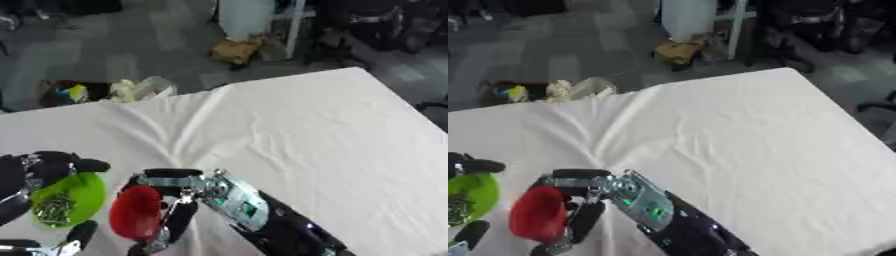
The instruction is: Pour the contents of one cup into another cup.
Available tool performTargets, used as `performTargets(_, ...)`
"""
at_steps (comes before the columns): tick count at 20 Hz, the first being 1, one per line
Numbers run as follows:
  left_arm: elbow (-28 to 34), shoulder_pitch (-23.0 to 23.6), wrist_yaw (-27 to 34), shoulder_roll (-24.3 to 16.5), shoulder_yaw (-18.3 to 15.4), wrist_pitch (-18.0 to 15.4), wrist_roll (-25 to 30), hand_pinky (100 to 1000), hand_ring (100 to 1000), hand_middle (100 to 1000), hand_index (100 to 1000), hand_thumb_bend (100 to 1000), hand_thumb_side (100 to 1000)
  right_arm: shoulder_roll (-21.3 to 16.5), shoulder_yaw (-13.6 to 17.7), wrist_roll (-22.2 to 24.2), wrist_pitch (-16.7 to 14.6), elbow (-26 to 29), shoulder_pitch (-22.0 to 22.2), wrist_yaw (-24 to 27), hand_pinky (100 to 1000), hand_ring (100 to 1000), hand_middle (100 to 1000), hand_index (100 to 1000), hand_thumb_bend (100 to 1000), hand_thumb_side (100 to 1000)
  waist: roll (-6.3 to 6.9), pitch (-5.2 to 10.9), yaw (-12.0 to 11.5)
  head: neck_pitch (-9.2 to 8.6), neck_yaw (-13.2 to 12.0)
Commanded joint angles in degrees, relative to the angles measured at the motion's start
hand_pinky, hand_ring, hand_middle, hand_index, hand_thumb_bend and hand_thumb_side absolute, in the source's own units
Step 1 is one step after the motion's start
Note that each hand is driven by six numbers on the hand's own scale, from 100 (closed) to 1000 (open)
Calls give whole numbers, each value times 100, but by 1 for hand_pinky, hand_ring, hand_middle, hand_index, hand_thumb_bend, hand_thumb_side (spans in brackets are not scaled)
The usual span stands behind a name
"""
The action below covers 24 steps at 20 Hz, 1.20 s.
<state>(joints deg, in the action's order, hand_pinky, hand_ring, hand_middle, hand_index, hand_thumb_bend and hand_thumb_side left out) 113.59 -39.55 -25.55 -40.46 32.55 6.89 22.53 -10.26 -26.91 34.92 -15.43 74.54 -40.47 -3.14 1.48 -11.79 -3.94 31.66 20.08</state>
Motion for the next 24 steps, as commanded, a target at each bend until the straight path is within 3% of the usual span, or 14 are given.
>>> performTargets(1,100,-152,-228,0,-29,24,146,131,635,564,893,100,245,38,1,35,-16,66,-69,39,413,100,100,421,100,100,22,94,-18,18,11)
performTargets(14,100,-380,-990,57,-67,-137,1099,100,531,436,876,100,230,25,6,57,-31,56,-34,33,414,100,100,421,100,100,55,111,-82,20,69)
performTargets(22,100,-537,-1684,128,-35,-368,1450,100,464,437,867,100,236,19,2,56,-26,49,-12,29,413,100,100,421,100,100,60,130,-103,-11,147)
performTargets(24,100,-586,-1875,149,-17,-459,1571,100,445,441,864,144,244,16,-1,57,-28,40,-3,21,413,100,100,421,100,100,66,134,-105,-12,165)
